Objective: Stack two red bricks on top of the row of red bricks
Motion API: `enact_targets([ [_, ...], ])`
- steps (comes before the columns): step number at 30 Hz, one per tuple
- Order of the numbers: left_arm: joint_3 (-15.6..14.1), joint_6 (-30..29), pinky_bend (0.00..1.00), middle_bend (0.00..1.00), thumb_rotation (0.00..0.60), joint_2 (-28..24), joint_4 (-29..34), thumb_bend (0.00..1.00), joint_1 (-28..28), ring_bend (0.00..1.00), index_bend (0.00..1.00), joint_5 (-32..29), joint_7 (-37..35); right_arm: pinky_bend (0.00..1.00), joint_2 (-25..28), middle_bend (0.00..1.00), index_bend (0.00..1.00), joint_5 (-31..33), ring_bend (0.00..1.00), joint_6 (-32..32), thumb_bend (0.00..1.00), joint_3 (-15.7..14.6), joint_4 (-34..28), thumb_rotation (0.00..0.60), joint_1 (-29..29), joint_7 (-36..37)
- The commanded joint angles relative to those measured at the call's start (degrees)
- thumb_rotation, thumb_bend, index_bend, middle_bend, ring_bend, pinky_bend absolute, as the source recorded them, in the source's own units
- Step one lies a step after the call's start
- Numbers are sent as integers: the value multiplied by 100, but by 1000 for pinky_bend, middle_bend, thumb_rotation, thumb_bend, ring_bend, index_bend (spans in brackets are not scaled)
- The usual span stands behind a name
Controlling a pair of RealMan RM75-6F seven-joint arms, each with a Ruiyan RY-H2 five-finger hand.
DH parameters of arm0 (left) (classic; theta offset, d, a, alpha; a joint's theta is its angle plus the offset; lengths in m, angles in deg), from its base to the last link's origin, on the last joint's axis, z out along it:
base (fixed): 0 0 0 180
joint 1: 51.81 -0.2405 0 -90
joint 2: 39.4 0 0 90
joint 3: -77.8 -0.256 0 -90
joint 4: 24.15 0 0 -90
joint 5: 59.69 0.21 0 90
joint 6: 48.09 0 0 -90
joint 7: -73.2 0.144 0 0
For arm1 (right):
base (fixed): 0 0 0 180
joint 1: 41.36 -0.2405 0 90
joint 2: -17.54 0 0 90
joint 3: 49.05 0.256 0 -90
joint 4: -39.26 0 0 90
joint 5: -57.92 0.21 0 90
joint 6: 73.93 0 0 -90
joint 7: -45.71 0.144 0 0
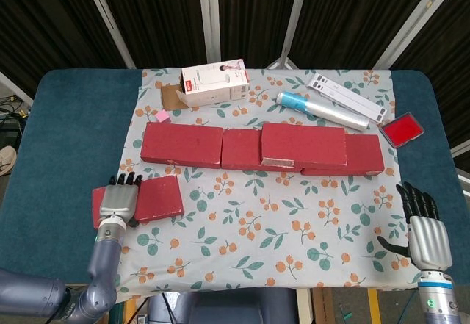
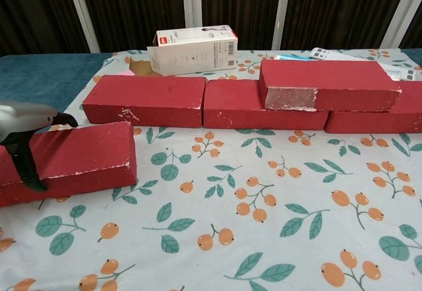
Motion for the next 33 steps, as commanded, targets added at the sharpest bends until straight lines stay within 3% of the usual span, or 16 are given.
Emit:
enact_targets([
  [1,-4,-39,93,0,600,18,-62,0,-1,0,0,-55,74,0,-1,0,0,6,0,-2,19,3,-5,600,4,-2],
  [12,76,-118,144,172,600,92,-122,0,87,0,18,-201,391,0,-9,0,0,26,0,5,19,10,-30,600,19,-22],
  [26,143,-74,144,411,600,57,-178,0,64,23,354,-172,426,0,-22,0,0,15,0,-49,20,40,-26,600,45,-14],
  [33,180,-22,141,413,600,-168,10,0,1,35,382,445,137,0,-46,0,0,6,0,-30,19,32,-17,600,40,-55],
])
